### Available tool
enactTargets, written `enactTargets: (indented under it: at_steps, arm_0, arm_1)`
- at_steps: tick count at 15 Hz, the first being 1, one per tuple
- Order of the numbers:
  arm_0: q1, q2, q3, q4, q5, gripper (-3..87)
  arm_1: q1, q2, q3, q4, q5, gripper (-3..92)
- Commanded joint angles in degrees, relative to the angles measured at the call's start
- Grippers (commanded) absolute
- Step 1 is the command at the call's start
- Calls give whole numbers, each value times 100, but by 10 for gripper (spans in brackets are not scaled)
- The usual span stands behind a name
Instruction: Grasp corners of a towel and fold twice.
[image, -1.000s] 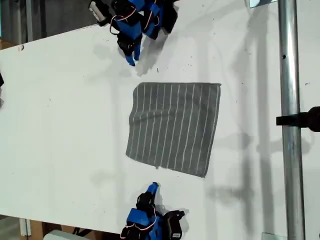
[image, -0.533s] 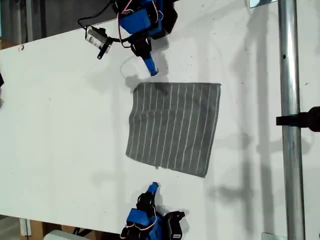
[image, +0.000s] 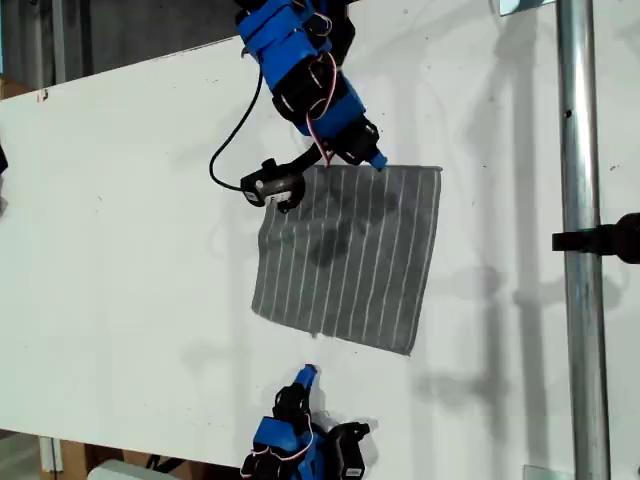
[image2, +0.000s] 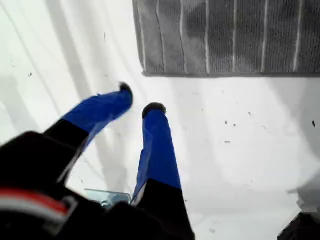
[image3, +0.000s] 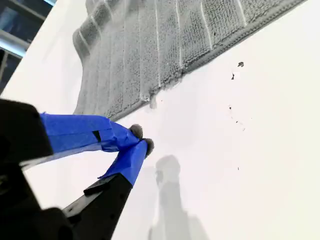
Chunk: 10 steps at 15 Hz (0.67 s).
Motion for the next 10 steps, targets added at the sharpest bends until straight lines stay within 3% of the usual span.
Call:
enactTargets:
  at_steps: [1,6,10]
  arm_0:
    - [-9,18,35,26,44,-28]
    - [-9,18,35,26,-18,-28]
    - [-18,18,35,26,-62,-28]
  arm_1:
    - [-211,44,-563,334,158,391]
    - [-202,-773,-536,958,369,397]
    - [-352,-1775,-791,378,615,390]
